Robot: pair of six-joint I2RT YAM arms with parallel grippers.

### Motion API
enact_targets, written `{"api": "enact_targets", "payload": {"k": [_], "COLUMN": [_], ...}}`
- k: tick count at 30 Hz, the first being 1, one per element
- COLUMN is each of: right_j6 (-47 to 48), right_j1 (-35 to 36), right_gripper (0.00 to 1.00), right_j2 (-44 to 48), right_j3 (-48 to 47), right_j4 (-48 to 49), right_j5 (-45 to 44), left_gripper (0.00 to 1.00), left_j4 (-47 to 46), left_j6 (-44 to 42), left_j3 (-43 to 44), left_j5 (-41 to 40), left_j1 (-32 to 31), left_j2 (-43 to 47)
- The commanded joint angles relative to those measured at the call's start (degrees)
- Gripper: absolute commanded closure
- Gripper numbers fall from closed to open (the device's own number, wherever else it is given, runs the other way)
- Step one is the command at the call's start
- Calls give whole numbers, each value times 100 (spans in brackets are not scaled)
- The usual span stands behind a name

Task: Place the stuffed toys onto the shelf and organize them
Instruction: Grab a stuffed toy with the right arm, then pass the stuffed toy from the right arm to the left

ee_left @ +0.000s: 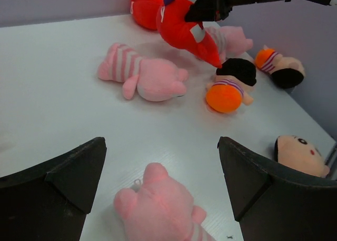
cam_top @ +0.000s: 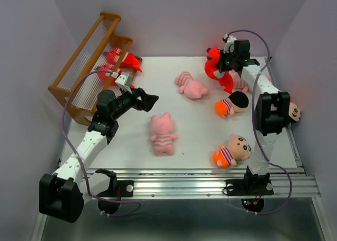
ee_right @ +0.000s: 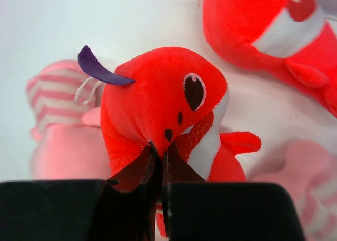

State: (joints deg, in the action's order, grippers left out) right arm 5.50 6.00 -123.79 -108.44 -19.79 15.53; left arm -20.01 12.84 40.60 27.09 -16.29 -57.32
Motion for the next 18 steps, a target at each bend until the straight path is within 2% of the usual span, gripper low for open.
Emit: {"api": "enact_targets", "payload": {"k": [1, 4, 5, 8, 9, 14, 18], "right_j6": [-1348, -1980, -2209, -3228, -3700, -4627, -5022], "right_j1": [-309, -310, -310, -415, -468, -547, -547], "right_gripper": [99, 99, 99, 99, 99, 99, 99], "right_j2": [1741, 2680, 2911, 3744, 3948, 5003, 5601], "right_j3": [708, 1570, 1781, 2651, 3088, 4286, 4832], "right_j4": [845, 1038, 1082, 1170, 1188, 1188, 1171], "right_j5": [477, 127, -240, -672, -744, -771, -219], "left_gripper": [1, 1, 2, 3, 3, 3, 3], "left_j4": [-1303, -1312, -1312, -1330, -1356, -1558, -1497], "left_j6": [1246, 1282, 1317, 1466, 1545, 1695, 1686], "left_j3": [-53, 316, 543, 922, 1002, 1476, 2100], "left_j5": [474, -387, -572, -1327, -1756, -2647, -3261], "left_j1": [-232, -1172, -1644, -2227, -2594, -3537, -4021], "left_j2": [-428, -701, -797, -1184, -1385, -2010, -2703]}}
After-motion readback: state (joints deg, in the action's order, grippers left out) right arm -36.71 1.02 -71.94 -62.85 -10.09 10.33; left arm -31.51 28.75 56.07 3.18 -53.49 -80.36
